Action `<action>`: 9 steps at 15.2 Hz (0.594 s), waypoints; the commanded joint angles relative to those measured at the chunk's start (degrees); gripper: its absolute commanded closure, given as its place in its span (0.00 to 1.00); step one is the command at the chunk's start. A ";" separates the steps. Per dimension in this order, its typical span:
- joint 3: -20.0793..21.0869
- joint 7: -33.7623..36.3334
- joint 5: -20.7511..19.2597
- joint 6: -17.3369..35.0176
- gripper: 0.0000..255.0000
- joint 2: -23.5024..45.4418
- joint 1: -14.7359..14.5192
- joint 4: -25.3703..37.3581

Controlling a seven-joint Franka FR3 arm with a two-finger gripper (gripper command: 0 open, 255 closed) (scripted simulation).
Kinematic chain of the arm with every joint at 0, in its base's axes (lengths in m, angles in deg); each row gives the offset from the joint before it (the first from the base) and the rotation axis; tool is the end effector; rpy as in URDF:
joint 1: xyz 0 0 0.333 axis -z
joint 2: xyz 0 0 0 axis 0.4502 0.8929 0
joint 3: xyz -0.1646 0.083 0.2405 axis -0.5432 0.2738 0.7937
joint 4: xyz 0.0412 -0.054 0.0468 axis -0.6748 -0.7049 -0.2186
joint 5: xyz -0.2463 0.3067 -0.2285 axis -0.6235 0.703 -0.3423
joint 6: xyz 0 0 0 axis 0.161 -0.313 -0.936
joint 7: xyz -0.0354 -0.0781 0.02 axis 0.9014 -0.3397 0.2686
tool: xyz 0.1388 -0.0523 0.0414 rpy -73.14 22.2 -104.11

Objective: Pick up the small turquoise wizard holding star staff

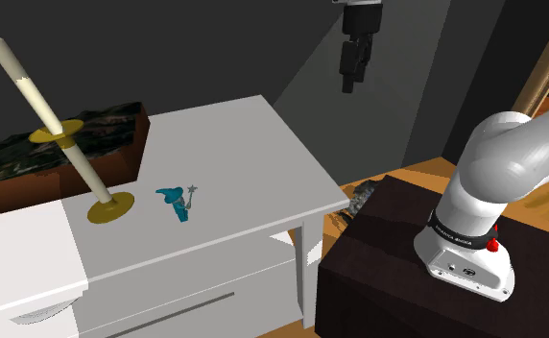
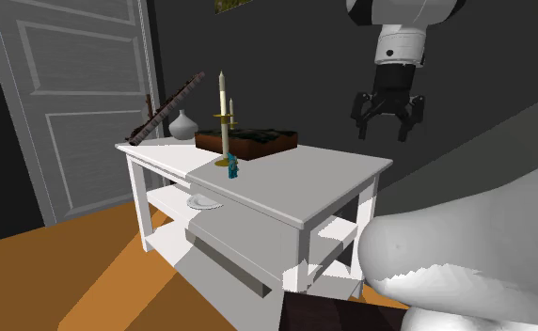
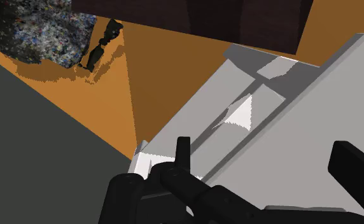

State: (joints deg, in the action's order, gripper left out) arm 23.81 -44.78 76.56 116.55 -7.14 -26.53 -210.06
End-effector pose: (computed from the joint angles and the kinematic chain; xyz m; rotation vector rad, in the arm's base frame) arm 0.3794 0.0317 0.5300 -3.0761 -0.2619 0.0160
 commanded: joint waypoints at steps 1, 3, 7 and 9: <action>0.00 0.00 0.00 0.00 0.00 0.00 0.00 0.00; 2.26 2.26 1.67 1.51 0.00 1.90 -0.86 0.45; 6.72 6.66 4.56 4.60 0.00 6.38 -2.40 2.11; 8.93 8.84 5.74 6.14 0.00 8.95 -3.04 3.33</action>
State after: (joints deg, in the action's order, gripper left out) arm 31.51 -37.20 81.52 121.68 0.96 -29.13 -206.71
